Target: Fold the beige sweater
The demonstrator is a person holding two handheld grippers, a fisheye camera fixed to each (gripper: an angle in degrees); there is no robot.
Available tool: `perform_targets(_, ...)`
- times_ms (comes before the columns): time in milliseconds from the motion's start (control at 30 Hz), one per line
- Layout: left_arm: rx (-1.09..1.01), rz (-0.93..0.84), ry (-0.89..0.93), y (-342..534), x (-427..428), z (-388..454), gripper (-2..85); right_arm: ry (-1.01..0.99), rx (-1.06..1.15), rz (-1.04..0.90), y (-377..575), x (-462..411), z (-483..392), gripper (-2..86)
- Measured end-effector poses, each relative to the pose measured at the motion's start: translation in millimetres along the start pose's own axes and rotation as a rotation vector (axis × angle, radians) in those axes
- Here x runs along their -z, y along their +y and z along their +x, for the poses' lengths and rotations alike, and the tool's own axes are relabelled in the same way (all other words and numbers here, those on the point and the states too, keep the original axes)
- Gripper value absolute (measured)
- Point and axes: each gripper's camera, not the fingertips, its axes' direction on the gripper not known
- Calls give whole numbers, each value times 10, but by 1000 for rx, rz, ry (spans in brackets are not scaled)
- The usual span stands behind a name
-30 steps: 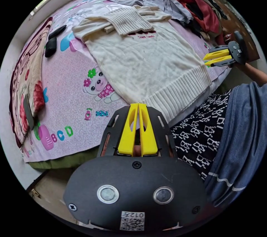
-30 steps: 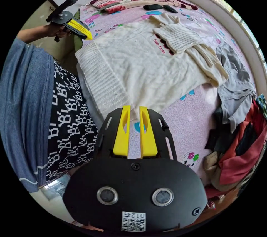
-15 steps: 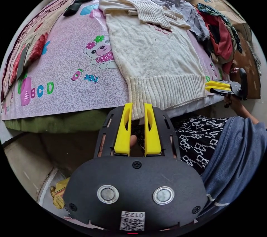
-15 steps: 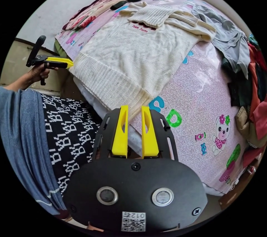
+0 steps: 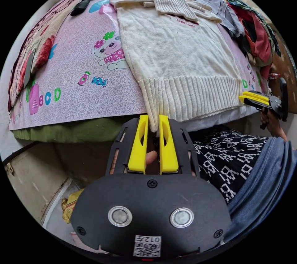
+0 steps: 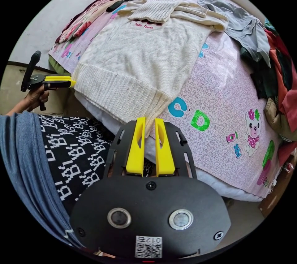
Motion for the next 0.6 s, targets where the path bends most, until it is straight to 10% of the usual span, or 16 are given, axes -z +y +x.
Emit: perform_targets(600,-114,126,256,-565,573,-1054,11,-214,-20,192,90,389,1265,16)
